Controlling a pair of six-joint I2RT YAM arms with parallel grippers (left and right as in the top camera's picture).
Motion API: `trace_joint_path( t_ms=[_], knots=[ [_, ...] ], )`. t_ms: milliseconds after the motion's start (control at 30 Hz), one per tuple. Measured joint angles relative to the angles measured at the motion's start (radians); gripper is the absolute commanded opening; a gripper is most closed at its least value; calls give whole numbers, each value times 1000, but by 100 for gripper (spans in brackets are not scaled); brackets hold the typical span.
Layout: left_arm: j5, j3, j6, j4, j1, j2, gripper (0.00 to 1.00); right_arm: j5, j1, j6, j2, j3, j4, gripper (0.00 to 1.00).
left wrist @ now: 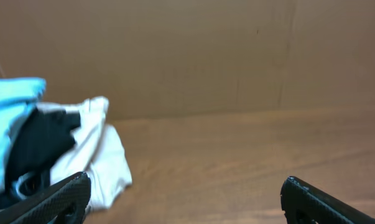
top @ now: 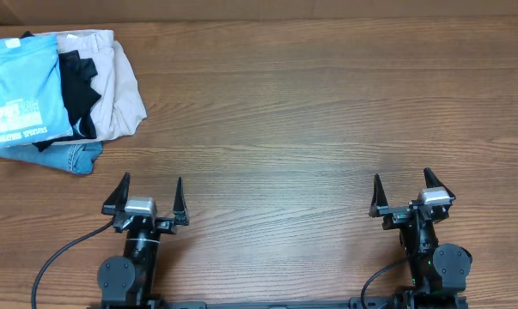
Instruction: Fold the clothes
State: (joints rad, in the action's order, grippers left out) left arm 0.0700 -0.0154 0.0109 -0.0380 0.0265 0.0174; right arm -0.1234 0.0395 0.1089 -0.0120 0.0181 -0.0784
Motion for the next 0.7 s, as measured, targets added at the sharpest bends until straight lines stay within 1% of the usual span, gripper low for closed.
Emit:
trace_joint_path(
  t_ms=[33, 133, 700],
  knots=[
    [-3, 4, 1, 8, 0, 0, 100, 0, 0, 0, 0, 0, 0, 100],
    [-15, 8, 9, 109, 0, -3, 100, 0, 0, 0, 0, 0, 0, 100],
    [-30, 7, 15, 111, 0, -3, 100, 0, 0, 0, 0, 0, 0, 100]
  ],
)
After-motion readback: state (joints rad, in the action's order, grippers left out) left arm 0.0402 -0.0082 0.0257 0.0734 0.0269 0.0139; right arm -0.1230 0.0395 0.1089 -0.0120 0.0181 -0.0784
